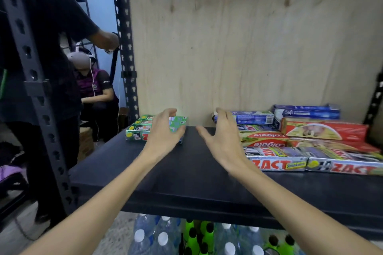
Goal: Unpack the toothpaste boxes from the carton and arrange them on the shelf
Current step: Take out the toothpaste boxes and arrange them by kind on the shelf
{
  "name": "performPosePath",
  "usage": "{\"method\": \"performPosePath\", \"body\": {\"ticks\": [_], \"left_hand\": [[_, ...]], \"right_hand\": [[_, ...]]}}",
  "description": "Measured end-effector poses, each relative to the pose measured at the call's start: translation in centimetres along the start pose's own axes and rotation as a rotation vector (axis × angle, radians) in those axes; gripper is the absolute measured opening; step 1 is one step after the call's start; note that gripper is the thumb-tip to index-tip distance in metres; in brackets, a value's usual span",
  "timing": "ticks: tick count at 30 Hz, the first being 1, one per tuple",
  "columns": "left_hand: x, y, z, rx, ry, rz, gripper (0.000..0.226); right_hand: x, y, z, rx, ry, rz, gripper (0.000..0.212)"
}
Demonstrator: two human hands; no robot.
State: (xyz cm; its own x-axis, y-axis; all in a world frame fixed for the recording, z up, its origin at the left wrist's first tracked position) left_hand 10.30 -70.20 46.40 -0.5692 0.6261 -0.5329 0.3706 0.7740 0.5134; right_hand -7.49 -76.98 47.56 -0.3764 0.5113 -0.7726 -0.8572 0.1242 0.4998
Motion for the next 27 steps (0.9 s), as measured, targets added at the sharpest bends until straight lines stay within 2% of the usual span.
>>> {"method": "performPosePath", "body": {"ticks": [9,12,15,19,23,25,27], "left_hand": [[0.7,-7.6,-4.2,0.021,-0.011,0.124,0.047],[0.4,-10.0,-5.4,0.012,-0.031,0.137,0.044],[-0.5,-12.0,-6.1,0.034,-0.036,0.156,0.041],[-2.8,-14.6,-6.4,0.035,-0.035,0.228,0.042],[-6.1,-15.6,-5.6,-0.009,0.000,0.183,0.058],[-7.1,-16.4,-4.8,0.089,0.061,0.225,0.059],[-8.0,-17.2,-3.6,0.180,0.103,0.249,0.051]], "right_hand": [[1.2,10.7,-12.5,0.237,-0.145,-0.040,0.063],[1.5,13.2,-15.8,0.315,-0.151,-0.016,0.056],[1.2,14.8,-18.1,0.391,-0.133,0.014,0.061],[0.0,15.4,-19.7,0.423,-0.098,0.032,0.061],[-2.4,13.9,-19.3,0.427,-0.007,0.073,0.052],[-4.2,11.9,-18.9,0.428,0.043,0.144,0.046],[-5.9,9.0,-18.9,0.488,0.080,0.299,0.048]]}}
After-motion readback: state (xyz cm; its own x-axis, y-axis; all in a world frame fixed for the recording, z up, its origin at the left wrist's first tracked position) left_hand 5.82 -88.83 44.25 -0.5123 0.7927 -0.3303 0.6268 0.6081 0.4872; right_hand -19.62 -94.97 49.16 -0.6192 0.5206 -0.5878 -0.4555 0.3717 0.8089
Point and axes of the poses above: each hand's wrist, its own x-axis away from the middle knuckle, its own y-axis out of the back of the hand, z = x × y, the point moved 10 cm from there along -x, towards the middle knuckle, and after that the axes turned 9 degrees about y, right-handed, at the moved point
